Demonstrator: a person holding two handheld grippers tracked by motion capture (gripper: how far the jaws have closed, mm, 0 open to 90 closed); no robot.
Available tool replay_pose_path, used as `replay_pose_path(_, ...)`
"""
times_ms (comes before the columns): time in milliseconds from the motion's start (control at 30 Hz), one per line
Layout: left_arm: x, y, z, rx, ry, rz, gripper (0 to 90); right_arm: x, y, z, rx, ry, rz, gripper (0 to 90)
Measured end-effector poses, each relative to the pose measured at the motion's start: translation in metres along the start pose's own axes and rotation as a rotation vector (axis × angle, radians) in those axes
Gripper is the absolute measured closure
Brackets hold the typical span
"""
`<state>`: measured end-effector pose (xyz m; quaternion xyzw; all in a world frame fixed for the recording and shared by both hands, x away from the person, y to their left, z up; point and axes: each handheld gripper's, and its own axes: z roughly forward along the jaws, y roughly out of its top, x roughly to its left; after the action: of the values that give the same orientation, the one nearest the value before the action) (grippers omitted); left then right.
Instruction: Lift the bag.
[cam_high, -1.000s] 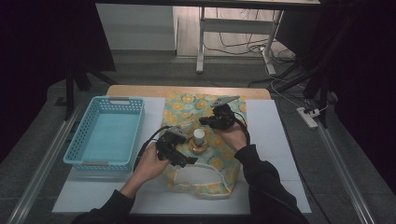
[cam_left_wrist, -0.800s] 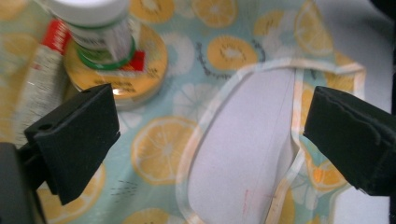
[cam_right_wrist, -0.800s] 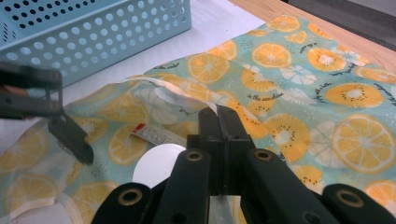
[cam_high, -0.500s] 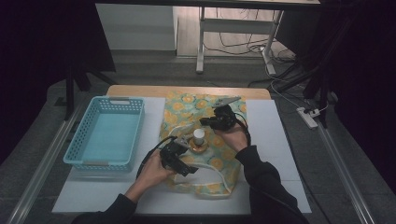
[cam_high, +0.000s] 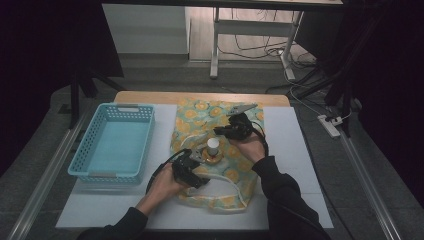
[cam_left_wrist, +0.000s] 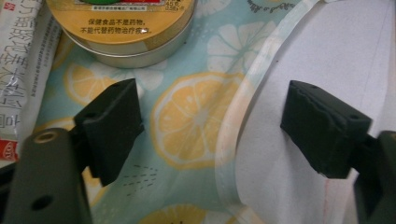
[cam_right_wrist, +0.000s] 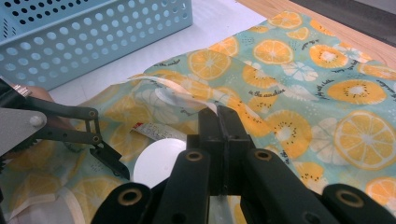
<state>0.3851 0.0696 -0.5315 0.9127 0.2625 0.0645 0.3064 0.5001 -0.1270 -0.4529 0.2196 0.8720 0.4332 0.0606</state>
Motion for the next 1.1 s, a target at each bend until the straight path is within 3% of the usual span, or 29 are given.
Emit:
replay_pose_path(233, 0.0, 0.003, -0.004, 0.011, 0.0, -0.025, 62.9, 0.001, 0.0, 0.0, 0.002, -0.001, -0.003, 90.0)
replay_pose_path(467, 0.003, 0.006, -0.003, 0.018, -0.012, -0.073, 88.4, 0.0, 0.001, -0.001, 0.003, -0.002, 0.0, 90.0)
replay_pose_path(667, 0.008, 0.006, -0.003, 0.009, -0.047, -0.175, 89.8, 0.0, 0.002, -0.001, 0.005, -0.002, 0.002, 90.0)
replay_pose_path(833, 0.009, 0.008, -0.009, 0.0, -0.032, -0.172, 90.0, 0.001, 0.004, -0.003, 0.002, 0.006, 0.002, 90.0)
replay_pose_path(967, 0.011, 0.012, -0.021, -0.032, -0.047, -0.161, 90.0, 0.001, 0.007, -0.006, -0.005, 0.011, 0.001, 90.0)
replay_pose_path(1100, 0.016, 0.013, -0.029, -0.051, -0.068, -0.177, 90.0, 0.002, 0.01, -0.009, -0.01, 0.014, 0.001, 90.0)
